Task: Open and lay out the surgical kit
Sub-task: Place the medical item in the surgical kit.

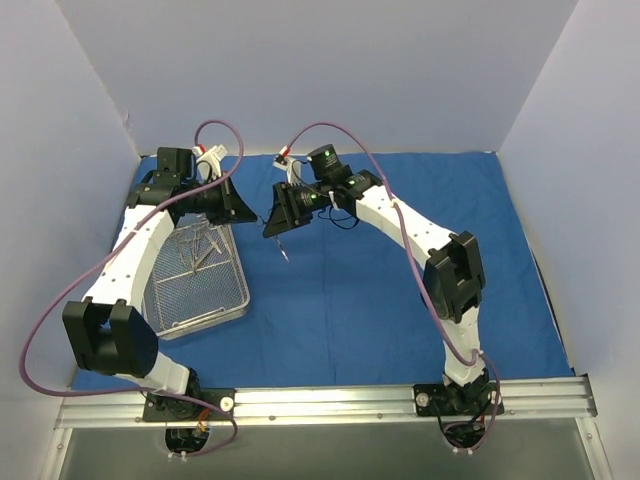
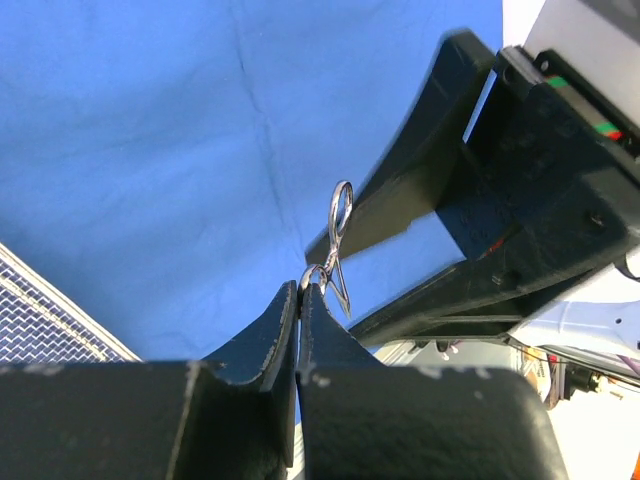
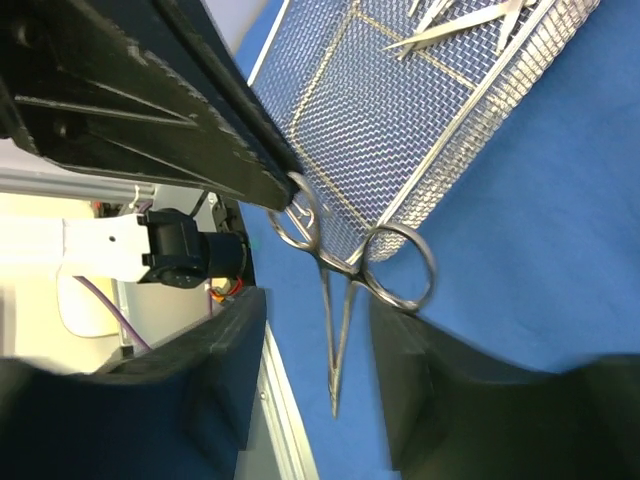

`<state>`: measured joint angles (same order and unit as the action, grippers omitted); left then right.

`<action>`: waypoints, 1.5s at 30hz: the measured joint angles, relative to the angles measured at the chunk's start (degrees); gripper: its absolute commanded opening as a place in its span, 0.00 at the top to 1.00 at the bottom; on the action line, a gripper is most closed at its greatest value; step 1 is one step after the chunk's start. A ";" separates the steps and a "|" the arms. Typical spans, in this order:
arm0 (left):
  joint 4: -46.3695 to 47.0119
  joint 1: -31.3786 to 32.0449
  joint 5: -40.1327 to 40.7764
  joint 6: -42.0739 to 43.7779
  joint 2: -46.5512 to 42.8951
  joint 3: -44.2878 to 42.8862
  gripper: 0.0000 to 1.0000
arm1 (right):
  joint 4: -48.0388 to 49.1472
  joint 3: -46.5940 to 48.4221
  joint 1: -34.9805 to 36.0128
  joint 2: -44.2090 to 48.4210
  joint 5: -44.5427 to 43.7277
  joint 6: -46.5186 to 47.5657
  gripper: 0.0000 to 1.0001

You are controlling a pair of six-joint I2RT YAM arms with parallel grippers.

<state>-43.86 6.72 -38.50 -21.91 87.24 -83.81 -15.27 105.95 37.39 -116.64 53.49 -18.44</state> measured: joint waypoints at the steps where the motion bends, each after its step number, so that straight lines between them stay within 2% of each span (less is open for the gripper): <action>1: 0.22 0.02 -0.09 -0.04 0.11 0.00 0.98 | 0.37 0.00 0.17 -0.04 0.07 -0.20 0.68; 2: 0.39 0.07 -0.20 -0.09 0.22 0.00 0.98 | 0.66 -0.02 0.22 -0.07 0.11 -0.52 0.74; 3: 0.52 0.04 -0.20 -0.09 0.37 0.00 0.98 | 0.76 -0.02 0.22 -0.13 -0.11 -0.85 0.87; 5: 0.46 -0.28 -0.17 -0.04 0.52 0.00 0.98 | 0.98 -0.02 -0.02 -0.46 -0.17 -1.75 0.99; 6: 0.46 -0.35 0.07 0.11 0.68 0.00 0.93 | 1.40 -0.02 -0.31 -0.74 0.13 -2.40 1.00; 7: 0.59 -0.35 0.52 0.26 0.96 0.00 0.73 | 1.73 -0.02 -0.55 -0.87 0.61 -3.08 1.00; 9: 0.61 -0.33 1.49 0.42 1.86 0.00 0.58 | 2.93 -0.07 -0.57 -1.01 1.42 -4.26 1.00; 10: 0.55 -0.33 1.53 0.13 2.36 -0.02 0.47 | 3.98 -0.24 -0.39 -1.01 0.98 -4.81 1.00; 13: -0.22 -0.81 3.76 -0.52 3.50 -0.20 0.39 | 6.93 -1.92 -0.63 -0.96 0.98 -7.23 1.00; 19: -0.98 -2.64 8.61 -2.25 4.68 -2.45 0.39 | 22.16 -12.94 -4.68 -0.90 0.37 -19.67 1.00; 23: -0.98 -8.90 10.84 -4.13 4.66 -2.51 0.42 | 30.91 -18.78 -11.30 -0.85 -4.13 -29.40 1.00; 27: -0.92 -13.55 12.94 -6.01 4.66 -2.34 0.43 | 38.38 -23.19 -18.97 1.09 -15.08 -37.24 1.00; 33: -0.72 -12.66 12.04 -7.41 5.29 -1.25 0.44 | 41.88 -28.02 -27.71 6.71 -36.70 -44.81 1.00; 38: -0.74 -12.66 10.97 -7.69 8.07 -1.29 0.45 | 43.08 -29.46 -32.13 7.08 -51.01 -50.69 1.00; 45: -0.94 -12.37 10.67 -7.91 9.09 -1.29 0.46 | 43.15 -32.37 -35.06 6.56 -63.91 -56.54 1.00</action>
<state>-44.80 -5.65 -27.83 -29.82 96.33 -85.10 27.88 73.58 2.33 -110.08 -10.41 -74.98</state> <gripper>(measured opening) 0.546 0.057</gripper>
